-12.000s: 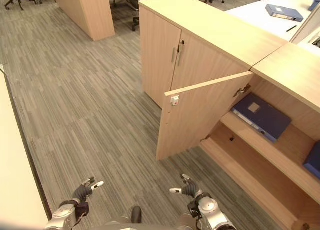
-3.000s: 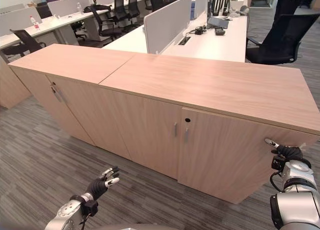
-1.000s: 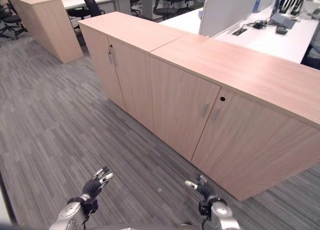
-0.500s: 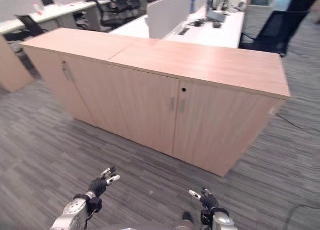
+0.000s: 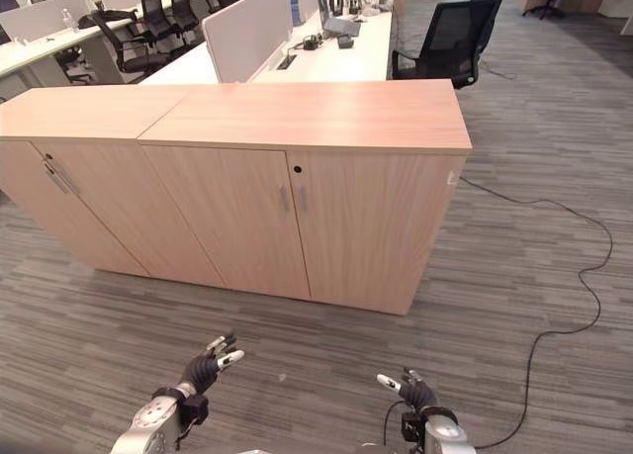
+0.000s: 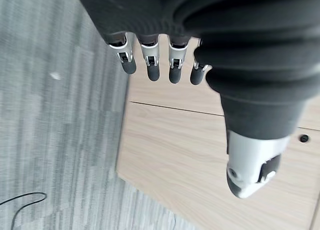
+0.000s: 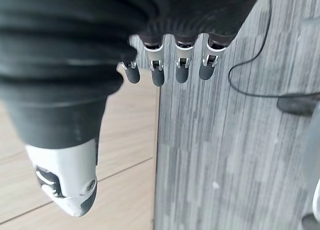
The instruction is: Put the empty folder in the office cabinet
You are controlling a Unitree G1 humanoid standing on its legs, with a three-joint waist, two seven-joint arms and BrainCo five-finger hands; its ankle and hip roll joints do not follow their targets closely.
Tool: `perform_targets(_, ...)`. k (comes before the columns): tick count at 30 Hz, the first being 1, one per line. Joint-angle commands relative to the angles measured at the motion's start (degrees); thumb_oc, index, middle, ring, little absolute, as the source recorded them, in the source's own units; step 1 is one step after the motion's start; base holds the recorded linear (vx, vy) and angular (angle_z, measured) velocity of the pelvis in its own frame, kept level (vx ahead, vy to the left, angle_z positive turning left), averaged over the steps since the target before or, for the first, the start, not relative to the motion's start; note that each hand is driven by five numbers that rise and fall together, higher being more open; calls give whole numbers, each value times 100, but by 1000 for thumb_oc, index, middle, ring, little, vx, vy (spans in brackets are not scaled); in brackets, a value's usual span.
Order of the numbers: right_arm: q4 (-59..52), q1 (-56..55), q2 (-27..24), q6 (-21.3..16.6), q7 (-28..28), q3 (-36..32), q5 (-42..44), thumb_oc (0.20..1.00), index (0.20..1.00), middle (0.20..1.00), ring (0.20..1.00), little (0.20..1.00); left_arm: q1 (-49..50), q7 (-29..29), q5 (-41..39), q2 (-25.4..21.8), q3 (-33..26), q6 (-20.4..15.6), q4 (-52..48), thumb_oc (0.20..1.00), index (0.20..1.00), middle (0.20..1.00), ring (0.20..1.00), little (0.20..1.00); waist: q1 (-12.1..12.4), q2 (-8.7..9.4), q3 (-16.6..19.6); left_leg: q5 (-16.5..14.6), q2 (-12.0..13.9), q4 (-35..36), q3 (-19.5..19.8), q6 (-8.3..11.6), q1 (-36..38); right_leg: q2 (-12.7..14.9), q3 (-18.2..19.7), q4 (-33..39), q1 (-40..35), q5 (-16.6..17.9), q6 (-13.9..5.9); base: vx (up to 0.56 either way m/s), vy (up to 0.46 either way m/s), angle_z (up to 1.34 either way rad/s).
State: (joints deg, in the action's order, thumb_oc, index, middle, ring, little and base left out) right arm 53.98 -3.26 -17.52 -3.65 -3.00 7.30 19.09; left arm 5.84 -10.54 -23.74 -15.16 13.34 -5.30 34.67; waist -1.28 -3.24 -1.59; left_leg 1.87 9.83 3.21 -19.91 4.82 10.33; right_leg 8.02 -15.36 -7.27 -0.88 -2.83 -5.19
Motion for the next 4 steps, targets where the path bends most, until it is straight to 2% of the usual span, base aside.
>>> perform_targets(1,24,292,250,-218,-78,19,64,1000,1000,1000,1000,1000,-124,22,81,-209,-147,-327,-315,1000,1000,1000,1000,1000,-18,362,41,-265,-412,108,198,-91,-248,510,37,909,-550,500,-640,10,-36,1)
perform_targets(4,53,303,228,-222,-72,5,57,1000,1000,1000,1000,1000,-131,49,119,-181,-134,-332,-275,1000,1000,1000,1000,1000,-38,351,42,-245,-387,111,215,-66,-243,501,33,965,-570,515,-636,-10,-38,2)
